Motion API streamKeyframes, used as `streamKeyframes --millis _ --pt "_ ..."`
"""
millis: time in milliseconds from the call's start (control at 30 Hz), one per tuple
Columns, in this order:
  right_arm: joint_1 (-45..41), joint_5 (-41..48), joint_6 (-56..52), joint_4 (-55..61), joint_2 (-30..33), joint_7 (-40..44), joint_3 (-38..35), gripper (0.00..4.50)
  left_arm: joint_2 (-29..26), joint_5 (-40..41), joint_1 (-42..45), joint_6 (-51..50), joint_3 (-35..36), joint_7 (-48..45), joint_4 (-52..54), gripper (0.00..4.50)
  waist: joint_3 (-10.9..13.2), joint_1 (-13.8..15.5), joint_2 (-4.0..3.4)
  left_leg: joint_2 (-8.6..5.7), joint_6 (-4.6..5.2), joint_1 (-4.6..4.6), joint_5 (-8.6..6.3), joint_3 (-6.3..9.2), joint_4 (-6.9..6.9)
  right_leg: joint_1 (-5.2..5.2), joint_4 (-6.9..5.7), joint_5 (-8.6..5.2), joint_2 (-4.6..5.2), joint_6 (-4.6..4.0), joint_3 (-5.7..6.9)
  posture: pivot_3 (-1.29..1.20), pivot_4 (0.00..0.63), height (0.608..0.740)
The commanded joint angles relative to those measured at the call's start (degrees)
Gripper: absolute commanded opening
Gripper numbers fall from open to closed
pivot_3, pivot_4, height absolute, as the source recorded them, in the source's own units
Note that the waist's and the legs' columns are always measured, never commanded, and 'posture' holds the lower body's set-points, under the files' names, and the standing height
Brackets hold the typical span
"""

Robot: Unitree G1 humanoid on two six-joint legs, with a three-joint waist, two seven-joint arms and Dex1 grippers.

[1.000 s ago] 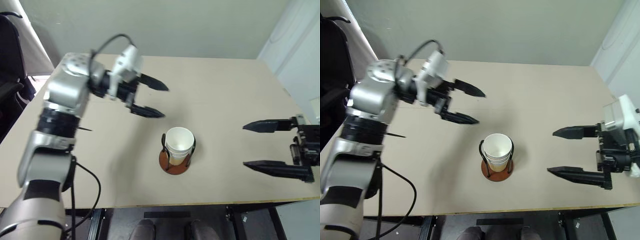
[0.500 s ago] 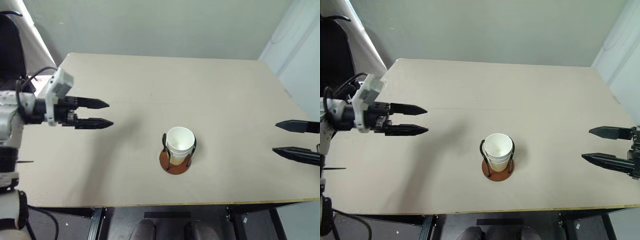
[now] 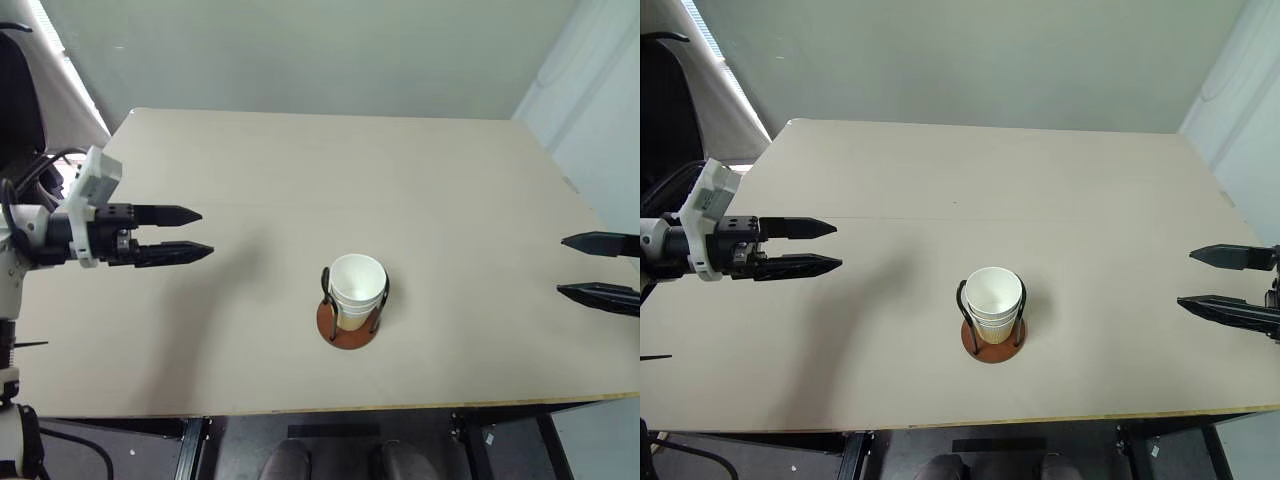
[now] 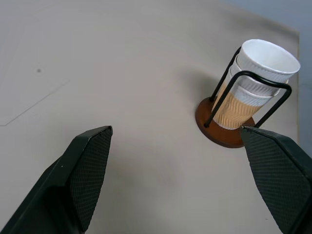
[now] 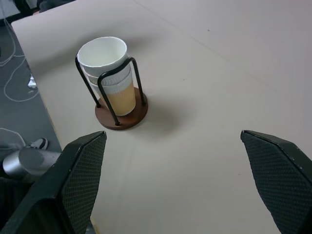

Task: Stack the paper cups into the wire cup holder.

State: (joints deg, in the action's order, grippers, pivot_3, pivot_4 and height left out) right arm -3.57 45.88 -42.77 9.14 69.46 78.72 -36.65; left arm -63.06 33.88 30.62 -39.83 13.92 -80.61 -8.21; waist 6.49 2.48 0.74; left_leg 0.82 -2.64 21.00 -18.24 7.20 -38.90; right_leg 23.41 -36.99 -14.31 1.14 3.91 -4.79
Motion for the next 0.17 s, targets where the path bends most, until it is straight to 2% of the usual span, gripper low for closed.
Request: streamKeyframes --millis 33,167 --pt "-1.90 -0.21 0.98 -0.39 1.48 0.68 0.30 4.50 -1.06 1.48 -1.09 -0.44 3.23 1.21 3.20 4.49 0.00 0.00 0.00 0.00 0.00 0.00 0.00 0.00 0.00 0.00 -0.01 0.00 0.00 0.00 0.00 0.00 0.150 0.740" --pt "-2.62 -0.73 1.22 -0.72 1.21 0.75 1.29 4.50 -1.36 1.94 -2.05 -0.59 3.96 1.85 3.89 4.49 0.00 -0.01 0.00 0.00 -0.01 -0.04 0.01 -0.01 0.00 -0.02 -0.03 0.00 0.00 -0.02 0.00 0.00 0.150 0.740"
